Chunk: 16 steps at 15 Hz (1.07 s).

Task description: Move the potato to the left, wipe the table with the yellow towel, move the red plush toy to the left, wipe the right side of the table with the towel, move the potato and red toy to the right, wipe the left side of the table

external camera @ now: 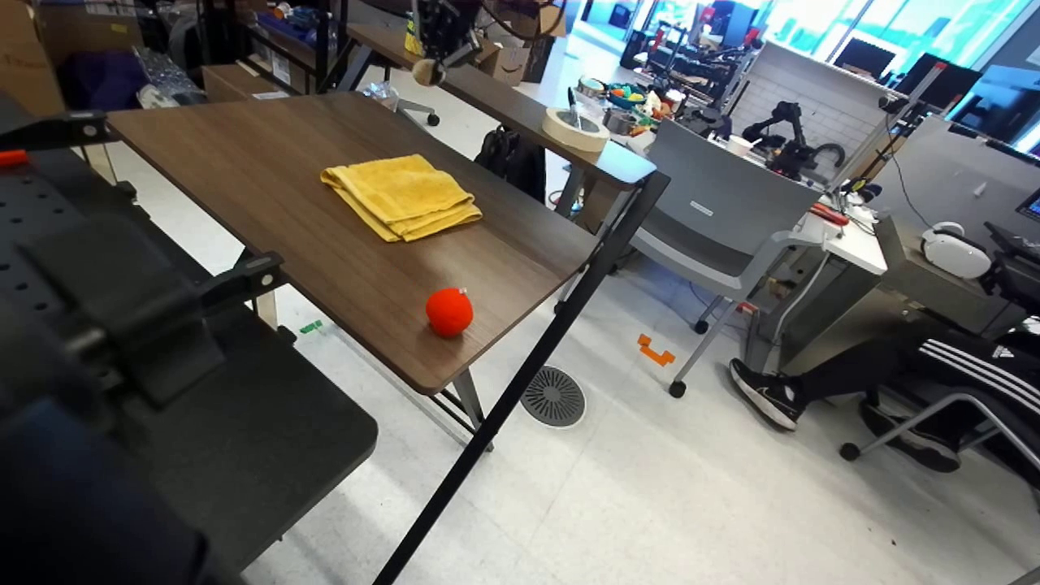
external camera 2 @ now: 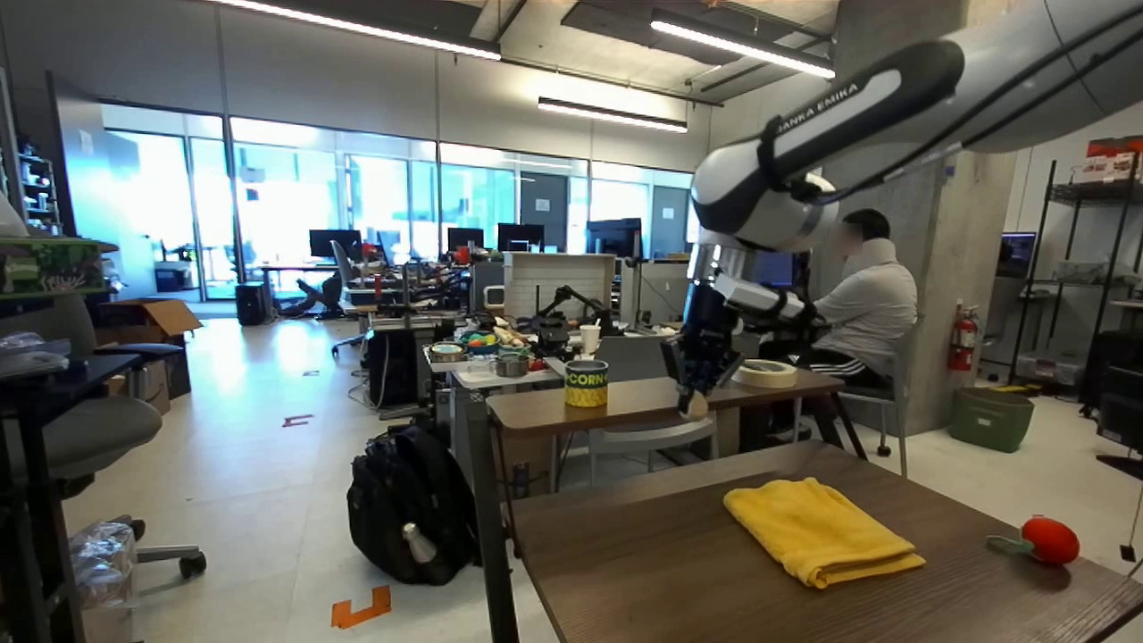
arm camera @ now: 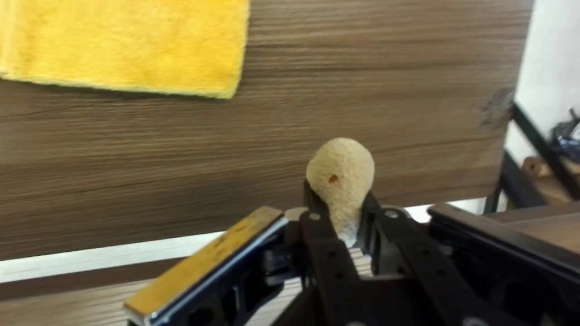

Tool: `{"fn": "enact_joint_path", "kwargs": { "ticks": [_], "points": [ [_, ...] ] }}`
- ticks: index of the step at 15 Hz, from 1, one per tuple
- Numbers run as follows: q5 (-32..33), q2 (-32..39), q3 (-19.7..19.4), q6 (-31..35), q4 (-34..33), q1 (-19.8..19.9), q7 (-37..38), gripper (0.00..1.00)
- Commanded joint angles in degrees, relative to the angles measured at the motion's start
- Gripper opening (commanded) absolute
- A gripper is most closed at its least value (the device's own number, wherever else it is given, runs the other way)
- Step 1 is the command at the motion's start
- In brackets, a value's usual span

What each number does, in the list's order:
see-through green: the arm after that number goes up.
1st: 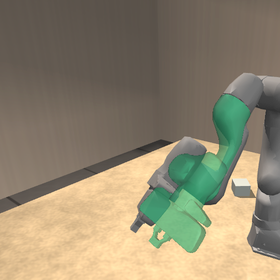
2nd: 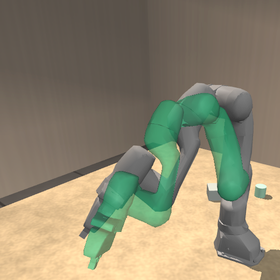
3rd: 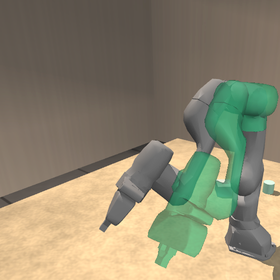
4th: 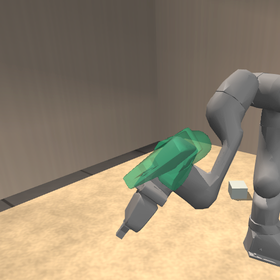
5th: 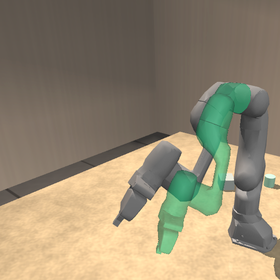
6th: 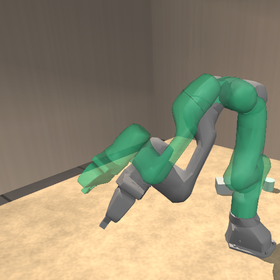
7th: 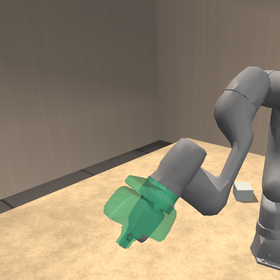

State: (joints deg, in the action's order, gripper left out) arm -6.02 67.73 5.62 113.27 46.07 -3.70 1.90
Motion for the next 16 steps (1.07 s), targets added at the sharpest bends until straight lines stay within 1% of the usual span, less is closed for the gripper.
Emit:
{"fn": "enact_joint_path", "kwargs": {
  "ticks": [1, 2, 4, 5, 6, 8, 9, 12, 13, 14, 15, 16],
  "points": [
    [1.13, 0.00, 1.04, -13.37, -5.01, -4.13, -1.30, 0.05],
    [2.47, 0.21, -0.03, -17.03, -6.32, -6.00, -0.08, 0.05],
    [5.75, 1.64, -2.21, -21.76, -8.99, -9.17, 1.72, 0.05],
    [7.01, 2.38, -2.86, -24.36, -10.00, -10.06, 2.14, 0.05],
    [8.25, 3.46, -3.27, -28.56, -11.92, -10.70, 1.96, 0.05],
    [10.25, 4.35, -4.99, -32.18, -12.54, -11.44, 2.22, 0.05],
    [10.46, 5.81, -5.44, -37.16, -14.45, -11.28, 2.01, 0.05],
    [9.93, 8.28, -6.11, -48.12, -16.92, -9.96, 0.51, 0.05],
    [10.31, 8.59, -6.11, -48.64, -16.76, -9.63, 1.53, 0.05],
    [10.42, 9.99, -6.60, -48.05, -18.55, -9.60, 3.17, 0.05],
    [10.38, 11.18, -7.01, -46.29, -20.05, -9.45, 4.75, 0.05],
    [9.20, 11.05, -7.41, -43.69, -18.80, -9.12, 6.41, 0.05]
  ]
}}
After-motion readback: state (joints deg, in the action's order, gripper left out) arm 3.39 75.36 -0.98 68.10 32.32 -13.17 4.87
